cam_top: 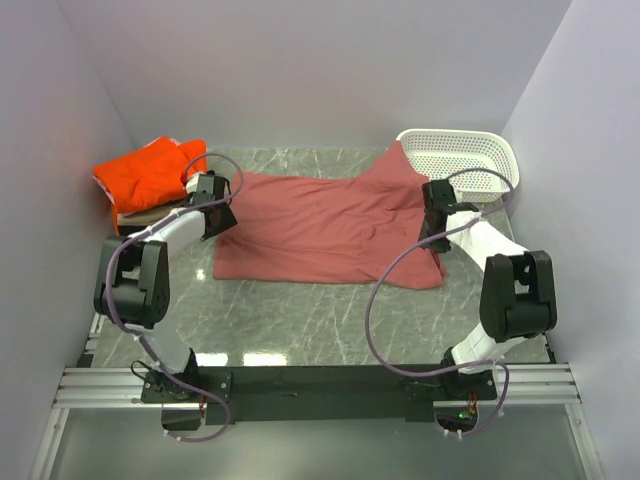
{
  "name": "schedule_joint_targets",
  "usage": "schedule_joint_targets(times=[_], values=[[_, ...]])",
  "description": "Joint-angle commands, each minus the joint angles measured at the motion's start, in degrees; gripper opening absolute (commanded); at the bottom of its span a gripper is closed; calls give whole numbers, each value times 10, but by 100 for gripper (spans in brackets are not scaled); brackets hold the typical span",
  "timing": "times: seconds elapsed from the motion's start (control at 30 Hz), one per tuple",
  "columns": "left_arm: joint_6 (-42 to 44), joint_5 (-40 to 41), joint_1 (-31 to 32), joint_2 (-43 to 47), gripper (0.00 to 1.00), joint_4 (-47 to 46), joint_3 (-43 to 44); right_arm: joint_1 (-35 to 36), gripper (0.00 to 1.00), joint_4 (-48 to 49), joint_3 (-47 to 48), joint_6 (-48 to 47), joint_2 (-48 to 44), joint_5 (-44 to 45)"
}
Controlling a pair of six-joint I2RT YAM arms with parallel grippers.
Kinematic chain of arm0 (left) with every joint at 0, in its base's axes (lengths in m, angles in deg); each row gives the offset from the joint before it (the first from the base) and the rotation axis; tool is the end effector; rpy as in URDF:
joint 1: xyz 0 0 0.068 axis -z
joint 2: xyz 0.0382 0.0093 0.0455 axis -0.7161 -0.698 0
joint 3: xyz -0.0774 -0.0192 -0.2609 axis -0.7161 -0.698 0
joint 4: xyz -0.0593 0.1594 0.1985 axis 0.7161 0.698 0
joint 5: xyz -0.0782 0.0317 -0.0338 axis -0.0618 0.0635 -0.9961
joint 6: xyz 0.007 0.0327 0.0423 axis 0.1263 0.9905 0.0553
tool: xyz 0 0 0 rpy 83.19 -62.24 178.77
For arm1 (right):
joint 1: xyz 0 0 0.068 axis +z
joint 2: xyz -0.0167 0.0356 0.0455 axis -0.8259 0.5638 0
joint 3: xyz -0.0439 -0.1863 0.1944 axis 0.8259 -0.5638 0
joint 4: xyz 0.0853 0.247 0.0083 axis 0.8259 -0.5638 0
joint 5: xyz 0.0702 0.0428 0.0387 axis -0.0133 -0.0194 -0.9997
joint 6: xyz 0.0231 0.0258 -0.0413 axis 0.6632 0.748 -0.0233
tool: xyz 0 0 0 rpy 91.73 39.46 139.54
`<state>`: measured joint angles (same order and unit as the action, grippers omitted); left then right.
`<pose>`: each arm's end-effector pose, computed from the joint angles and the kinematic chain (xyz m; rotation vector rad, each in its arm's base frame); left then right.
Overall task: Fold and stack the t-shirts
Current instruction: Fold the tshirt
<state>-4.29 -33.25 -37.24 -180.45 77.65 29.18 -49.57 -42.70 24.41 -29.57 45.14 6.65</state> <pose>0.3552 -0.0419 0.1876 -0.7019 2.3458 0.0622 0.3158 0.0252 0.1976 0.4184 2.6212 -0.1743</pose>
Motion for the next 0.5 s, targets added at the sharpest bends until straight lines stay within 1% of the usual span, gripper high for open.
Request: schedule_joint_targets(times=[0.0, 0.03, 0.07, 0.1, 0.17, 0.27, 0.37, 0.4, 0.47], values=[[-11, 16, 31, 50, 62, -6, 5, 35, 39, -15, 49, -8, -42, 14], [-16, 20, 42, 61, 66, -6, 2, 45, 39, -18, 58, -11, -42, 20], [-18, 32, 56, 66, 71, -6, -1, 53, 39, -19, 67, -13, -37, 18], [-22, 33, 85, 70, 72, -8, -9, 70, 39, -19, 76, -13, -31, 14], [-39, 23, 112, 82, 72, -13, -21, 82, 39, -22, 111, -13, -12, 4], [-69, -2, 179, 105, 72, -42, -54, 108, 39, -26, 158, -9, 45, -18], [-92, -22, 220, 121, 72, -84, -83, 123, 39, -19, 199, -8, 81, -55], [-97, -24, 245, 123, 72, -97, -94, 125, 39, -13, 216, -8, 104, -66], [-104, -31, 267, 118, 73, -122, -97, 130, 39, -10, 232, -5, 128, -90]])
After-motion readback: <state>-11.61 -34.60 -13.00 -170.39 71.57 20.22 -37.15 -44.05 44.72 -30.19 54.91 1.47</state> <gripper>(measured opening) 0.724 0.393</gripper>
